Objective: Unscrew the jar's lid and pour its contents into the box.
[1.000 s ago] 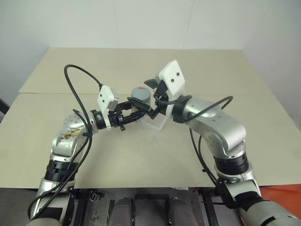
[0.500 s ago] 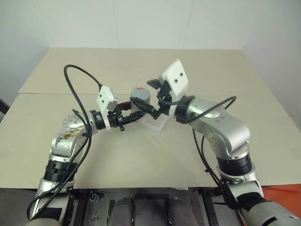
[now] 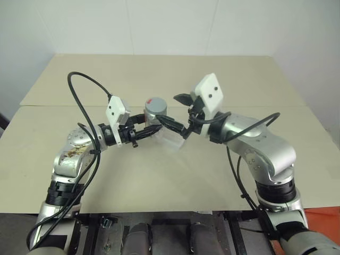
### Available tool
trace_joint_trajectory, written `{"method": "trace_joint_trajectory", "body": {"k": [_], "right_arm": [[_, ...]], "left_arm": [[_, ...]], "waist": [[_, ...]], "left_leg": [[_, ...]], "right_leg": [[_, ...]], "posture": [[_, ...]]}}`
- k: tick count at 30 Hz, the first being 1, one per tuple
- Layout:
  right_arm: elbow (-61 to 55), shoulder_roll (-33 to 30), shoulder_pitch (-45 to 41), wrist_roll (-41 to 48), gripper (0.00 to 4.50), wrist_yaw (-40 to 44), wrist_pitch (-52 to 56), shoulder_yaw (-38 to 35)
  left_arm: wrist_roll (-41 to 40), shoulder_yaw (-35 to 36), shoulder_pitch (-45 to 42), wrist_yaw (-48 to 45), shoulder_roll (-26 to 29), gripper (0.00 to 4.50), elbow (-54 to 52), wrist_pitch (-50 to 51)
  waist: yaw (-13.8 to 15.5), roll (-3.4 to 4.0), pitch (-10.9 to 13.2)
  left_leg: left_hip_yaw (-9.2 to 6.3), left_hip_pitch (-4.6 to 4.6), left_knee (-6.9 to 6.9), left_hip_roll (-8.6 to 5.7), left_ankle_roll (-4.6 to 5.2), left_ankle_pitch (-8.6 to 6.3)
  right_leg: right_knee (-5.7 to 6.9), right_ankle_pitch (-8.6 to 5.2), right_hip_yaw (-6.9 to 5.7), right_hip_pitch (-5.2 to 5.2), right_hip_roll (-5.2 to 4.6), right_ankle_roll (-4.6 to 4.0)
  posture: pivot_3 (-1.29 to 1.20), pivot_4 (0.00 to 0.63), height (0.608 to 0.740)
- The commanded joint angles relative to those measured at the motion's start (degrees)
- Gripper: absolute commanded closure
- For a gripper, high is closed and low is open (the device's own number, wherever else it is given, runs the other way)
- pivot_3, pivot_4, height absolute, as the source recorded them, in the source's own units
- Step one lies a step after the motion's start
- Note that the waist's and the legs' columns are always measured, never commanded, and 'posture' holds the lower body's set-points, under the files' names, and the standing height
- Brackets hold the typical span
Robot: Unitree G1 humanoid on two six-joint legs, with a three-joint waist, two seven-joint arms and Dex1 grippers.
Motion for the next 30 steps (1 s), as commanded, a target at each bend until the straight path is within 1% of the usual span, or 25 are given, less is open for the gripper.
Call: {"method": "trace_joint_trajectory", "body": {"k": [1,18,22,25,27,30], "right_arm": [[-1.7,-0.6,-0.4,0.5,0.04,-0.4,-0.3,-3.2],[-1.2,-2.5,-0.1,0.8,0.04,0.3,-0.4,-4.6],[-2.1,-7.0,1.3,1.7,0.04,4.8,-0.7,-4.8],[-2.6,-10.0,2.6,4.9,0.04,10.0,-2.1,-6.6],[-2.9,-10.1,2.7,7.0,0.04,12.0,-2.6,-7.7],[-2.7,-8.3,1.4,9.4,0.04,12.3,-2.3,-8.2]], "left_arm": [[-1.1,0.7,-0.2,-1.1,0.4,2.54,-2.7,-0.8],[-1.2,1.1,0.6,-2.3,0.8,2.54,-3.3,-0.6],[-0.9,1.3,0.4,-2.0,0.8,2.54,-2.7,-0.8],[-0.8,1.2,0.1,-2.1,0.7,2.54,-2.1,-1.1],[-0.7,1.1,-0.1,-2.2,0.7,2.54,-1.8,-1.2],[-0.8,0.9,-0.6,-3.0,0.5,2.54,-1.2,-1.6]], "waist": [[0.0,0.0,0.0],[0.0,0.0,0.0],[0.2,0.0,0.0],[0.2,0.0,0.0],[0.1,0.0,0.0],[-0.2,0.0,0.0]], "left_leg": [[0.01,0.0,0.0,0.0,0.0,0.0],[0.01,0.0,0.0,0.0,0.0,0.0],[0.01,0.0,0.0,0.0,0.0,0.0],[0.02,-0.01,0.0,-0.01,0.0,0.0],[0.01,-0.01,0.0,-0.01,0.01,0.0],[-0.06,0.01,0.0,0.02,0.01,0.0]], "right_leg": [[-0.01,0.0,0.0,0.0,0.0,0.0],[-0.01,0.0,0.0,0.0,0.0,0.0],[-0.04,0.0,0.0,0.01,0.0,0.0],[-0.15,0.0,-0.01,0.04,-0.01,0.0],[-0.17,0.0,-0.01,0.05,0.0,0.0],[-0.13,0.0,0.02,0.03,0.03,0.0]], "posture": [[0.0,0.15,0.74],[0.0,0.15,0.74],[0.0,0.15,0.74],[0.0,0.15,0.74],[0.0,0.15,0.74],[0.0,0.15,0.74]]}}
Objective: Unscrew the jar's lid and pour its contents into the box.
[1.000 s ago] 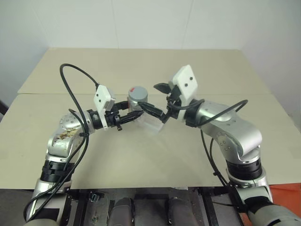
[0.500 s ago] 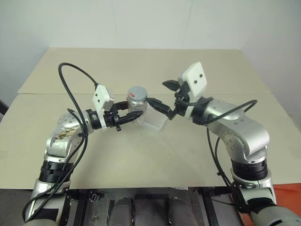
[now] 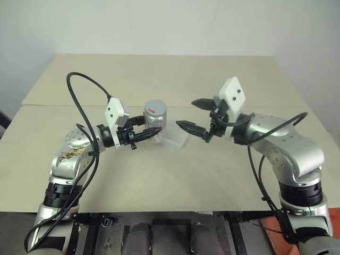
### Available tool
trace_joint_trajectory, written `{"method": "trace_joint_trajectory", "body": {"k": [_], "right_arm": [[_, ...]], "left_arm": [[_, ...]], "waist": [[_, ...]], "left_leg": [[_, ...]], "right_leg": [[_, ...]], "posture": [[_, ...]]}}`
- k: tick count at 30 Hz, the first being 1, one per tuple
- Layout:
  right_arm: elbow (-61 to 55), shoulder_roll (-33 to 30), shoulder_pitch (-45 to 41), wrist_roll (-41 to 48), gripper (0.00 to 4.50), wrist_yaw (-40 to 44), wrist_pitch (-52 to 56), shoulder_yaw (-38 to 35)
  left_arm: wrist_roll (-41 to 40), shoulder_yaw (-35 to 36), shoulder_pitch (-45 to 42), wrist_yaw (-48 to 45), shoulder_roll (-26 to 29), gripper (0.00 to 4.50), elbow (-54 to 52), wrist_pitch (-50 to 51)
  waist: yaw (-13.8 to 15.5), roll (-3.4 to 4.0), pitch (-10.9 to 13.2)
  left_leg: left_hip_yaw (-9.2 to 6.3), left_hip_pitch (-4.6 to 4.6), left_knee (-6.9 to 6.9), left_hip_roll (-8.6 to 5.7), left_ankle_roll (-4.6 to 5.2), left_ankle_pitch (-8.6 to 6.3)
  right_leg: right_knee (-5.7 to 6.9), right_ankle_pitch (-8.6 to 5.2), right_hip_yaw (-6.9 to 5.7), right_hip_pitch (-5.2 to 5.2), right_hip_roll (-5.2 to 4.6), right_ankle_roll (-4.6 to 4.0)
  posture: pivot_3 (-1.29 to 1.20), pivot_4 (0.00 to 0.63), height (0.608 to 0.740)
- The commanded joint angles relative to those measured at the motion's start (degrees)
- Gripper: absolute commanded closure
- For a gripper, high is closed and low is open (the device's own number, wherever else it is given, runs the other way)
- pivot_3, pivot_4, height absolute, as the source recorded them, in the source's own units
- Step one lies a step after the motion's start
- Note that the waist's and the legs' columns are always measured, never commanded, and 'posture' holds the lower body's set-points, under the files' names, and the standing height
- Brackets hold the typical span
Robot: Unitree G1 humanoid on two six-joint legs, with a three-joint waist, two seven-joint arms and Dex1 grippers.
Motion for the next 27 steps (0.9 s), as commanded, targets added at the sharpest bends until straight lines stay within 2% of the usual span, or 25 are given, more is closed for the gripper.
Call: {"method": "trace_joint_trajectory", "body": {"k": [1,11,27], "right_arm": [[-1.6,2.1,-2.6,3.0,0.04,0.4,-1.6,-1.5],[2.3,8.8,-6.7,3.2,0.04,-1.2,-1.2,2.4],[6.2,11.8,-8.6,2.1,0.04,-2.1,-1.4,4.6]], "left_arm": [[-0.8,0.8,-1.6,-1.4,0.0,2.54,0.1,-1.7],[-1.7,0.0,-3.1,-8.0,0.1,2.54,2.4,-2.4],[-1.9,0.0,-3.0,-8.9,-0.4,2.54,2.0,-2.6]], "waist": [[-0.1,0.0,0.0],[0.3,0.0,0.0],[0.2,0.0,0.0]], "left_leg": [[-0.01,0.01,0.0,0.0,0.0,0.0],[0.08,0.0,0.01,-0.02,0.0,0.0],[0.1,-0.01,0.01,-0.02,0.0,0.0]], "right_leg": [[0.01,0.0,0.01,-0.01,0.01,0.0],[0.11,0.0,-0.03,0.0,-0.02,0.0],[0.17,0.0,-0.02,-0.01,-0.02,0.0]], "posture": [[0.0,0.15,0.74],[0.0,0.15,0.74],[0.0,0.15,0.74]]}}
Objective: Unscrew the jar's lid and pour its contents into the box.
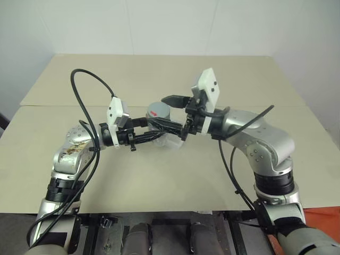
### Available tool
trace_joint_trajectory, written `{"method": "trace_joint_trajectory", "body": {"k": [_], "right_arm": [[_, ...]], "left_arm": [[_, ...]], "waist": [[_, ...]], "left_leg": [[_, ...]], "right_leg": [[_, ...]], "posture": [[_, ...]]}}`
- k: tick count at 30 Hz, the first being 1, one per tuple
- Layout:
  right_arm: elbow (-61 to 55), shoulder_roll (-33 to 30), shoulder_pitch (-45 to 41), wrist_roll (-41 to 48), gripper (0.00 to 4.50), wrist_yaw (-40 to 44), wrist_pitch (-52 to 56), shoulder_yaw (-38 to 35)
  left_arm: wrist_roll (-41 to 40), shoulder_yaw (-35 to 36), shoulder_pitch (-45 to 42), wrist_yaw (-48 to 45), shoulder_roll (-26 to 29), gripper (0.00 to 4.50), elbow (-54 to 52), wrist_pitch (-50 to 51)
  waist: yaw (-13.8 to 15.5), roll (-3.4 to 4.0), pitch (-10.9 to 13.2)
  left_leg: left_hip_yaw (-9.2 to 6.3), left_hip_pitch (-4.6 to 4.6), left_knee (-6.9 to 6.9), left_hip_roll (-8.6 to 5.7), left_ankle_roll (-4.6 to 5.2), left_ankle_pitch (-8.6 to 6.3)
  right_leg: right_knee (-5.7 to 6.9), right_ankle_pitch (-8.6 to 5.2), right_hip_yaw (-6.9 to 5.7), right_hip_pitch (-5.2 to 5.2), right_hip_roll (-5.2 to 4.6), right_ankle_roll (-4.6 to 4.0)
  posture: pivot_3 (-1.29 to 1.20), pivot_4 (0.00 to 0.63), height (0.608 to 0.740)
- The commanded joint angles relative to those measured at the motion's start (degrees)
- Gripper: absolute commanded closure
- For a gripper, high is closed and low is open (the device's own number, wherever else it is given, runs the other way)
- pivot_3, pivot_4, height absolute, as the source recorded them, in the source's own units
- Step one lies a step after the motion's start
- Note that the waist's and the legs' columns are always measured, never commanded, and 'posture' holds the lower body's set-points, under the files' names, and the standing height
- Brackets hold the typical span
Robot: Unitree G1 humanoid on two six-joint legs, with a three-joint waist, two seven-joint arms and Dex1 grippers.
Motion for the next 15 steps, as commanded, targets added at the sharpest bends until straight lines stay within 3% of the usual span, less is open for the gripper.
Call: {"method": "trace_joint_trajectory", "body": {"k": [1,4,10,15], "right_arm": [[-0.6,0.5,-1.6,-0.1,0.04,-0.1,-1.1,-0.2],[-0.3,0.7,-1.6,0.0,0.04,0.0,-0.8,-0.2],[0.1,1.0,-1.6,-0.4,1.72,-0.2,-0.9,0.1],[-0.1,1.0,-1.7,-0.3,1.72,-0.4,-0.8,-0.2]], "left_arm": [[-0.8,0.3,-0.4,-0.1,0.0,2.54,-2.0,-0.9],[-0.8,0.4,-0.1,0.0,0.1,2.54,-2.3,-0.8],[-0.9,0.5,0.0,0.0,0.3,2.54,-2.4,-0.8],[-0.9,0.5,0.2,0.1,0.3,2.54,-2.4,-0.5]], "waist": [[0.0,0.0,0.0],[0.0,0.0,0.0],[0.0,0.0,0.0],[0.0,0.0,0.0]], "left_leg": [[0.0,0.0,0.0,0.0,0.0,0.0],[0.0,0.0,0.0,0.0,0.0,0.0],[0.01,0.0,0.0,0.0,0.0,0.0],[0.0,0.0,0.0,0.0,0.0,0.0]], "right_leg": [[0.01,0.0,0.0,0.0,0.0,0.0],[0.0,0.0,0.0,-0.01,0.0,0.0],[0.0,0.0,0.0,-0.01,0.0,0.0],[0.0,0.0,0.0,0.0,0.0,0.0]], "posture": [[0.0,0.15,0.74],[0.0,0.15,0.74],[0.0,0.15,0.74],[0.0,0.15,0.74]]}}
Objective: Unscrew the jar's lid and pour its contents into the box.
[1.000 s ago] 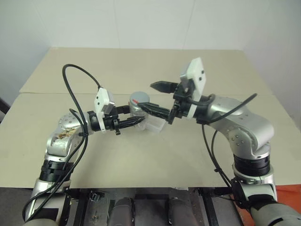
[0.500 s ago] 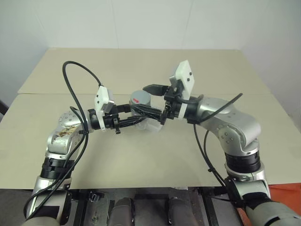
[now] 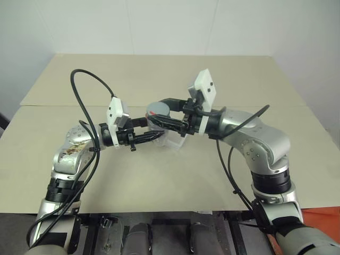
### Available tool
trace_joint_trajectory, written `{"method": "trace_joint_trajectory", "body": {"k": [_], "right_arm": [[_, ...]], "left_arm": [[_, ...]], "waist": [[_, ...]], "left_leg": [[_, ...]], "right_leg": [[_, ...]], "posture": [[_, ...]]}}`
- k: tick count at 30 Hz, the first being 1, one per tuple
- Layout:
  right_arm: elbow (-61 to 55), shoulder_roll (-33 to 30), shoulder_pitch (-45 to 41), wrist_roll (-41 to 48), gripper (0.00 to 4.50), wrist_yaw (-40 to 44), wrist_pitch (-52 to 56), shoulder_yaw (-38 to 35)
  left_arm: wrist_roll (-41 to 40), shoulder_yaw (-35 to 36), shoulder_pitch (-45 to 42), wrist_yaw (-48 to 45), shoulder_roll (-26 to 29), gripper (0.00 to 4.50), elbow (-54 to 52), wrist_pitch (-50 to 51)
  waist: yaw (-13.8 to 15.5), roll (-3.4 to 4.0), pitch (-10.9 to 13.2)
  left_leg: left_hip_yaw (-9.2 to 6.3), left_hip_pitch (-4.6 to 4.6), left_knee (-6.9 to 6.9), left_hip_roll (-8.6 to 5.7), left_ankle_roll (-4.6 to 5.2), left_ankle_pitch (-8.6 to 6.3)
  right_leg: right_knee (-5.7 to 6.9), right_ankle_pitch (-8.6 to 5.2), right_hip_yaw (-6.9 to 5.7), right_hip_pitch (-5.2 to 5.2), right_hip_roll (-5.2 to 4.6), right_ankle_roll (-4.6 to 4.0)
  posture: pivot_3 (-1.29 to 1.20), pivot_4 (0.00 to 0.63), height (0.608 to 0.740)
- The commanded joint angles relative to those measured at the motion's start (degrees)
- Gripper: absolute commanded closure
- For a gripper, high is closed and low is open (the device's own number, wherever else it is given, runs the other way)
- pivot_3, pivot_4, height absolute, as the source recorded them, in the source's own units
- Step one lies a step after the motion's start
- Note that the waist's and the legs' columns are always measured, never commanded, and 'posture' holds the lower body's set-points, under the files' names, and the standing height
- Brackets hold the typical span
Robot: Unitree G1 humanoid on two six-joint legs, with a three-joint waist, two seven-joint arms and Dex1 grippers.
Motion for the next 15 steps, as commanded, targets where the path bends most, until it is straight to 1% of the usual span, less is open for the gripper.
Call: {"method": "trace_joint_trajectory", "body": {"k": [1,5,11,15], "right_arm": [[-1.2,0.2,-1.8,0.1,1.72,-0.5,-0.8,-0.9],[-1.3,0.0,-2.2,0.2,1.72,-0.5,-0.9,-1.4],[-1.7,-1.2,-3.2,1.8,1.72,1.3,-1.3,-2.9],[-1.8,-2.2,-3.3,4.8,1.72,3.4,-1.6,-5.1]], "left_arm": [[-0.9,0.4,0.2,-0.2,0.4,2.54,-2.1,-0.4],[-1.1,0.1,1.3,-1.4,0.7,2.54,-1.3,-0.4],[-2.8,-1.1,2.4,-7.2,2.4,2.54,-0.4,-0.5],[-4.9,-1.8,2.7,-11.3,3.6,2.54,-0.7,0.9]], "waist": [[0.0,0.0,0.0],[0.0,0.0,0.0],[0.0,0.0,0.0],[0.0,0.0,0.0]], "left_leg": [[0.0,0.0,0.0,0.0,0.0,0.0],[-0.01,0.0,0.0,0.0,0.0,0.0],[0.01,0.0,0.0,0.0,0.0,0.0],[0.01,0.0,0.0,0.0,0.0,0.0]], "right_leg": [[0.0,0.0,0.0,0.0,0.0,0.0],[0.01,0.0,0.0,-0.01,0.0,0.0],[0.0,0.0,0.0,-0.01,0.0,0.0],[-0.01,0.0,0.0,0.0,0.0,0.0]], "posture": [[0.0,0.15,0.74],[0.0,0.15,0.74],[0.0,0.15,0.74],[0.0,0.15,0.74]]}}
